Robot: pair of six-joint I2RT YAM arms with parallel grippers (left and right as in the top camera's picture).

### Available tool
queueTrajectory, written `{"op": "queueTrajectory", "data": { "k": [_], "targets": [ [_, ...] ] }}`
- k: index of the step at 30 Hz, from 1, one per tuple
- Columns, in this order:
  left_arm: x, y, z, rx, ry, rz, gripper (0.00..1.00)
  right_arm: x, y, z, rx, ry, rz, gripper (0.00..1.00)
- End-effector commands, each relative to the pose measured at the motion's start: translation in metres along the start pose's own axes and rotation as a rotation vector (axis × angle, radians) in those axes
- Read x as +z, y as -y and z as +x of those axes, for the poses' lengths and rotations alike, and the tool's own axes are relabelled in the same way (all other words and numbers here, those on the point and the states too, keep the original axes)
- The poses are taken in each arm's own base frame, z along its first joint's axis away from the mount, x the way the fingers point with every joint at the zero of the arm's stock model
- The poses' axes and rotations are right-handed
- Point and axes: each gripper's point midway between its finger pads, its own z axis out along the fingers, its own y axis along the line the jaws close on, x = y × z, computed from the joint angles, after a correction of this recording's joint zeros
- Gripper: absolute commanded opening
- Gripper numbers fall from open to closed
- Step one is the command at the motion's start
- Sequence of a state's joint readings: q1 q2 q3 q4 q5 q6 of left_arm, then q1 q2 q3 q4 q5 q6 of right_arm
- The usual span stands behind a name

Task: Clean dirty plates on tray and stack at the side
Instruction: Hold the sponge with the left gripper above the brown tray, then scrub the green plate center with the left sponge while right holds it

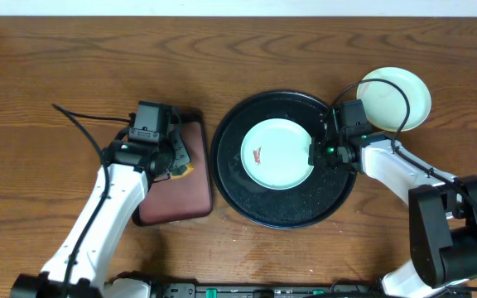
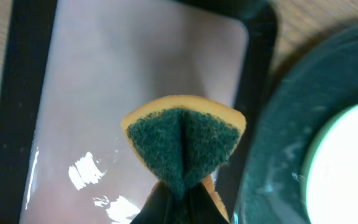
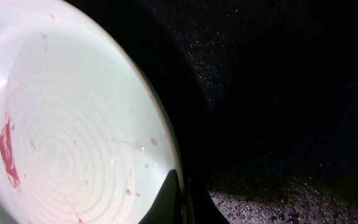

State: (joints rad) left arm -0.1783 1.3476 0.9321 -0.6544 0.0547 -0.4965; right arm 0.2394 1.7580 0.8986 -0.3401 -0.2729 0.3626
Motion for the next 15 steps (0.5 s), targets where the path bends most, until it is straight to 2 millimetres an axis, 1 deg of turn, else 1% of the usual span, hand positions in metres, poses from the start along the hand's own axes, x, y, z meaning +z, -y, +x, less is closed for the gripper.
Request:
{"op": "queueTrajectory", "data": {
  "k": [1, 3, 4, 5, 7, 10, 14, 15],
  "targets": [
    [-0.057, 0.032, -0.032, 0.039, 0.156, 0.156, 0.07, 0.007, 0.002, 0.01, -0.013, -0.041, 0.004, 0.01],
    [-0.079, 0.047, -0.037, 0.028, 0.215, 0.239, 0.07, 0.007, 0.001, 0.01, -0.014, -0.04, -0.001, 0.01],
    [-0.087, 0.052, -0.038, 0.0, 0.232, 0.27, 0.07, 0.007, 0.001, 0.01, -0.014, -0.04, -0.004, 0.01],
    [-0.093, 0.058, -0.037, -0.034, 0.242, 0.299, 0.07, 0.007, 0.001, 0.009, -0.014, -0.038, -0.005, 0.01],
    [-0.096, 0.072, -0.033, -0.059, 0.235, 0.339, 0.07, 0.007, 0.001, 0.009, -0.014, -0.037, -0.005, 0.01],
    [-0.084, 0.094, -0.021, -0.034, 0.199, 0.369, 0.07, 0.007, 0.001, 0.009, -0.014, -0.037, -0.005, 0.01],
    [-0.048, 0.133, 0.0, 0.011, 0.119, 0.392, 0.07, 0.007, 0.001, 0.009, -0.014, -0.037, -0.005, 0.01],
    [-0.037, 0.144, 0.007, 0.016, 0.096, 0.398, 0.07, 0.007, 0.001, 0.009, -0.015, -0.037, -0.005, 0.01]
  ]
}}
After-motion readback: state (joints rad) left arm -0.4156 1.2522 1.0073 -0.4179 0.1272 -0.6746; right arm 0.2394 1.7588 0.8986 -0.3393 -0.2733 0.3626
